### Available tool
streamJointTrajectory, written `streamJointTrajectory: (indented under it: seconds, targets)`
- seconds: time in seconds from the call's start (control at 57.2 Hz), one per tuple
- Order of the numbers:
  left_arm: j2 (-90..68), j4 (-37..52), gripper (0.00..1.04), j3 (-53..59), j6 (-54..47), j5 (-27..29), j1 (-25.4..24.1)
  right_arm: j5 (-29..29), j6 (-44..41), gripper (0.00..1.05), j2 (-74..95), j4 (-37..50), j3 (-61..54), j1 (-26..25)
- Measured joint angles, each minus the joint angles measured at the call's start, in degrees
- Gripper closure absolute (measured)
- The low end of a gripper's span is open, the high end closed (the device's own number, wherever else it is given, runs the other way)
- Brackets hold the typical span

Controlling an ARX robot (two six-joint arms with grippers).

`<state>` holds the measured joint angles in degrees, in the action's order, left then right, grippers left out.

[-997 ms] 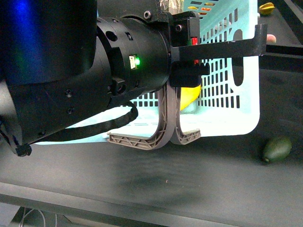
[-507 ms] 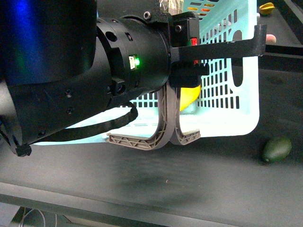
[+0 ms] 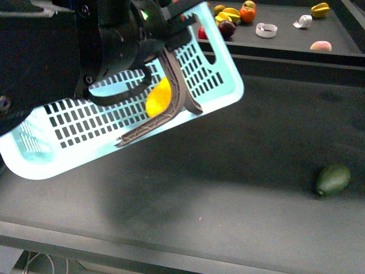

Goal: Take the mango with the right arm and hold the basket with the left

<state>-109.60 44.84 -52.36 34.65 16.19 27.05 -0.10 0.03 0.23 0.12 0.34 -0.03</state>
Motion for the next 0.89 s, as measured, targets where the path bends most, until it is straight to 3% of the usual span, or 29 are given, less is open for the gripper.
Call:
streamJointTrajectory:
  seconds: [0.192, 0.385, 0.699, 0.892]
  targets:
    - [-5.68, -9.03, 1.0, -10.38, 16.65, 4.92, -5.79, -0.02, 0.0, 0.08, 0.0, 0.0, 0.0, 0.0]
    - [-10.99, -16.02, 1.0, -18.4, 30.42, 9.92, -8.24, 0.0, 0.0, 0.08, 0.0, 0.0, 0.0, 0.0]
    - [-18.78, -21.9, 1.0, -28.22, 44.78, 13.84, -11.96, 0.0, 0.0, 0.08, 0.0, 0.0, 0.0, 0.0]
    - [-21.68, -21.62, 1.0, -29.22, 48.09, 14.14, -14.03, -0.02, 0.0, 0.08, 0.0, 0.0, 0.0, 0.0]
